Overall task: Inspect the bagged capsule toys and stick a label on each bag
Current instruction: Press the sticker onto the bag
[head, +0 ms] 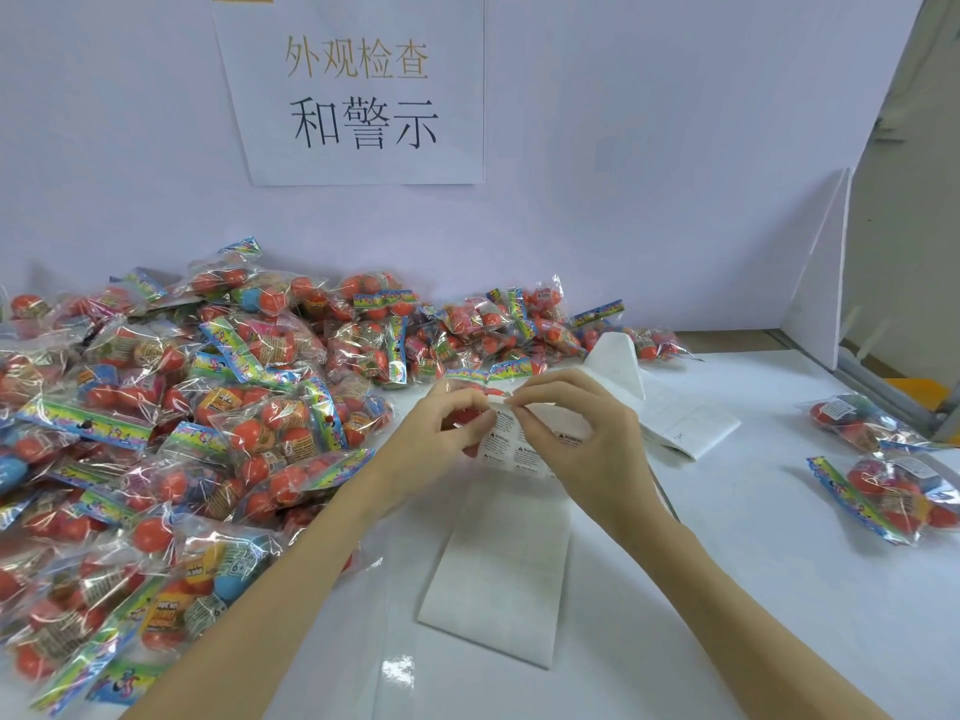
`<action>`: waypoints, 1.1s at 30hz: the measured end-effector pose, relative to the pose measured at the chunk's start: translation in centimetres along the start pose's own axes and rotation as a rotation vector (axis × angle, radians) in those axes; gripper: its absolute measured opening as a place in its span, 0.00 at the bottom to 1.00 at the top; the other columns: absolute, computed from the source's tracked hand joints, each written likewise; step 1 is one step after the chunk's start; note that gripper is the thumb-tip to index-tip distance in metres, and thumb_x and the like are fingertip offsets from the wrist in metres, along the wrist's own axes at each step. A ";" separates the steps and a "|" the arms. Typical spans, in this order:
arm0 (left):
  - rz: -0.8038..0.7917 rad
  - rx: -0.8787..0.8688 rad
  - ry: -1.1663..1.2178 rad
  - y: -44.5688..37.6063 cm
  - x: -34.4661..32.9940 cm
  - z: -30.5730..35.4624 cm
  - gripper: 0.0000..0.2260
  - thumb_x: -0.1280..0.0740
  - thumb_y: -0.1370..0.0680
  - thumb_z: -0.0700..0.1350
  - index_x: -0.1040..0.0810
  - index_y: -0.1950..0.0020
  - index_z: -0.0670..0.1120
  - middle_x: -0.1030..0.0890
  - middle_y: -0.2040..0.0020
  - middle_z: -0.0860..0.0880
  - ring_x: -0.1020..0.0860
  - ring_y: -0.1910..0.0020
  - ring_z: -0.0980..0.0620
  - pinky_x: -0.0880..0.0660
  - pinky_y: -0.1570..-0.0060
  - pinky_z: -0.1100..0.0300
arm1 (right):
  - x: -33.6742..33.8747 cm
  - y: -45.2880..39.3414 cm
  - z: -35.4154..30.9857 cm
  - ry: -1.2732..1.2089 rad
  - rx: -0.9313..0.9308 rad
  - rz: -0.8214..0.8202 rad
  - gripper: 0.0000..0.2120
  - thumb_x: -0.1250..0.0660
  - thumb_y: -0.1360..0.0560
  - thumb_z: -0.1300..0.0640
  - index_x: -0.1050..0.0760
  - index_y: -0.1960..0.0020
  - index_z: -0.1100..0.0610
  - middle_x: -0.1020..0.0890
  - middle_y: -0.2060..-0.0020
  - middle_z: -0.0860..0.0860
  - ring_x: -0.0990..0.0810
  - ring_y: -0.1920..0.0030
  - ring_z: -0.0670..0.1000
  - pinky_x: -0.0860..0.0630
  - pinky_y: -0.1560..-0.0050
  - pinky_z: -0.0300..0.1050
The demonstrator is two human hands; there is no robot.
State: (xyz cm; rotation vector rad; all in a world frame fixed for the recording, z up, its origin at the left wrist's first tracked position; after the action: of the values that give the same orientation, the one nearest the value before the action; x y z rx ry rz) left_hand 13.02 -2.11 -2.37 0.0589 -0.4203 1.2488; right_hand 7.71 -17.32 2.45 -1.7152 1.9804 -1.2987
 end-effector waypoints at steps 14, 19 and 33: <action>0.028 0.022 -0.006 -0.3 0.5 -0.3 0.10 0.35 0.16 0.37 0.20 0.50 0.30 0.29 0.51 0.45 0.25 0.63 0.54 0.23 0.58 0.62 | -0.8 0.4 -3.0 0.236 0.306 -0.058 0.04 0.24 0.22 0.61 0.14 0.48 0.55 0.16 0.45 0.49 0.20 0.44 0.54 0.24 0.42 0.52; 0.192 -0.050 0.023 -0.3 2.5 -0.1 0.09 0.35 0.15 0.39 0.16 0.43 0.39 0.22 0.50 0.45 0.23 0.59 0.53 0.23 0.57 0.62 | 0.2 0.0 -1.5 -0.063 0.031 0.058 0.06 0.29 0.21 0.66 0.18 0.48 0.56 0.16 0.50 0.47 0.17 0.46 0.50 0.21 0.47 0.45; 0.201 -0.172 0.374 -0.2 3.2 0.4 0.13 0.39 0.15 0.41 0.17 0.36 0.50 0.17 0.40 0.42 0.17 0.45 0.40 0.18 0.52 0.54 | -0.3 0.4 4.9 -0.466 -0.543 -0.019 0.05 0.30 0.18 0.59 0.18 0.50 0.61 0.16 0.60 0.49 0.15 0.55 0.48 0.21 0.53 0.42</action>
State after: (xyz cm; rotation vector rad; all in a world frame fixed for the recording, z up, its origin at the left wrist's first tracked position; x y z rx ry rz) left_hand 13.91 0.63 -0.83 -0.3663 -0.2089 1.3809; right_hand 10.75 -19.38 -0.79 -2.0205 2.1266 -0.3034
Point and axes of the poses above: each hand's wrist, its own y-axis away from the middle knuckle, its own x-axis out of the back of the hand, z = x × y, the point moved 10 cm from there along -y, towards the middle knuckle
